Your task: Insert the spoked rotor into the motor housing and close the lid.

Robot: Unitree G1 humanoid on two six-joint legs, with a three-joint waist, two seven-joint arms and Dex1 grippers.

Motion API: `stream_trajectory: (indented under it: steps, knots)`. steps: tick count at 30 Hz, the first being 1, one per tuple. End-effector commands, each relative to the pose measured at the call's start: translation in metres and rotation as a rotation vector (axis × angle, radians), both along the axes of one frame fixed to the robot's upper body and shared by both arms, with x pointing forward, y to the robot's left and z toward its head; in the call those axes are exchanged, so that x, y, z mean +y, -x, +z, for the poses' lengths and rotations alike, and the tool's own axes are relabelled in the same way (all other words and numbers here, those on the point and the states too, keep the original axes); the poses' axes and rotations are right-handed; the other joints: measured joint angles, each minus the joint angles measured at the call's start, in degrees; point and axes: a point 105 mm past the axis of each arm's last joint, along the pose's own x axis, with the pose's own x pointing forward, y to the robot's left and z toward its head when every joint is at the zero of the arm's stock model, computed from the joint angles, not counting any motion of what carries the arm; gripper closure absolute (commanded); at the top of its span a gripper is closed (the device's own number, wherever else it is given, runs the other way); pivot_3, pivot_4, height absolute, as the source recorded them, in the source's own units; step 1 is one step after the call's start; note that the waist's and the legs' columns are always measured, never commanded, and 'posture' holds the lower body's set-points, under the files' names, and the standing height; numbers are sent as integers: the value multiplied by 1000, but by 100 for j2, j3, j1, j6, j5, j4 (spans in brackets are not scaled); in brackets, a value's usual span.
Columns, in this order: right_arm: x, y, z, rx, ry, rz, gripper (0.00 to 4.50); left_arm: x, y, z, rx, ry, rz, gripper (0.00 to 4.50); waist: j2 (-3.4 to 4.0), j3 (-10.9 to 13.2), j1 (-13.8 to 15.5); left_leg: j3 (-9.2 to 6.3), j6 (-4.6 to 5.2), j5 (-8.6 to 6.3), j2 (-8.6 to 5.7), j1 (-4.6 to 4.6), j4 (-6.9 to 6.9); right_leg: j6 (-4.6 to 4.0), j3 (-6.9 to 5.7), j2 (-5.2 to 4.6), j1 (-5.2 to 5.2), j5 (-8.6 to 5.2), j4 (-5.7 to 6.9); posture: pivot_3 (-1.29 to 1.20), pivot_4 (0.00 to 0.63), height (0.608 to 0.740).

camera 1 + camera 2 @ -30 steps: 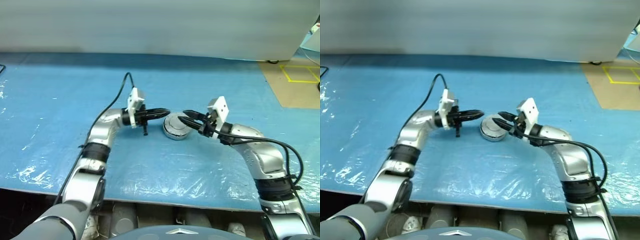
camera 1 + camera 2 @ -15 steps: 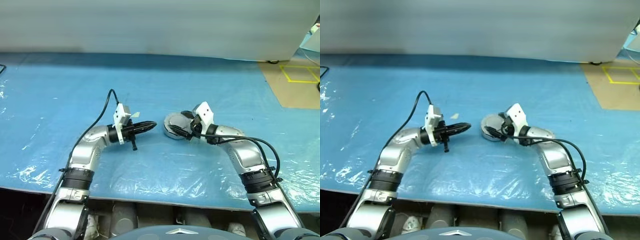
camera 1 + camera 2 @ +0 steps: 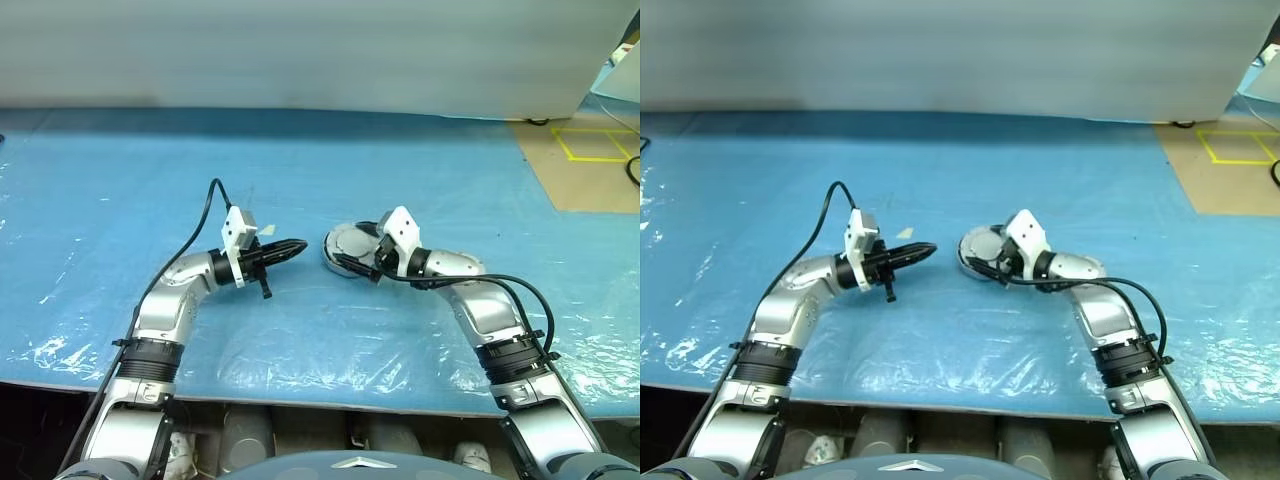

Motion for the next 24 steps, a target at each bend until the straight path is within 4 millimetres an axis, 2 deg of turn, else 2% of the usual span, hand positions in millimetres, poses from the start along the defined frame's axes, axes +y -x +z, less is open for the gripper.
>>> stream_trajectory:
  steps: [1,2,5,9,13,17,21,24]
  knots:
    - [5,3,4,-28,12,28,438,2,-2,9,-42,9,3,4500,0,0,0,0,0,0,0,0,0,0,0,0,0,0,0,0,150,740]
    - [5,3,5,-27,4,26,571,2,-2,9,-43,7,4,4500,0,0,0,0,0,0,0,0,0,0,0,0,0,0,0,0,150,740]
    - [4,1,5,-24,4,23,1521,3,-3,9,-44,3,7,4500,0,0,0,0,0,0,1,1,-1,0,0,1,0,0,0,0,150,740]
    - [1,-2,1,-31,38,7,1540,2,-3,8,-45,0,8,4500,0,0,0,0,0,0,1,1,0,0,0,1,0,0,0,0,150,740]
    - [7,-4,8,-47,16,5,1540,5,-2,9,-49,12,17,4500,0,0,-8,0,0,0,1,3,2,0,1,1,0,0,6,0,150,740]
    - [12,0,9,-30,8,32,1540,11,2,2,-48,-15,15,4500,0,0,-21,2,-2,-1,1,7,3,0,4,2,0,0,9,0,150,740]
    - [13,2,0,6,50,43,1540,15,3,-2,-40,-21,24,4500,0,0,-21,3,-1,-1,1,8,1,-1,5,2,0,0,8,0,150,740]
    - [12,8,-16,87,90,50,1540,15,6,-12,-41,-55,20,4500,0,0,-20,3,-2,-1,2,10,0,-1,5,3,0,0,9,0,150,740]
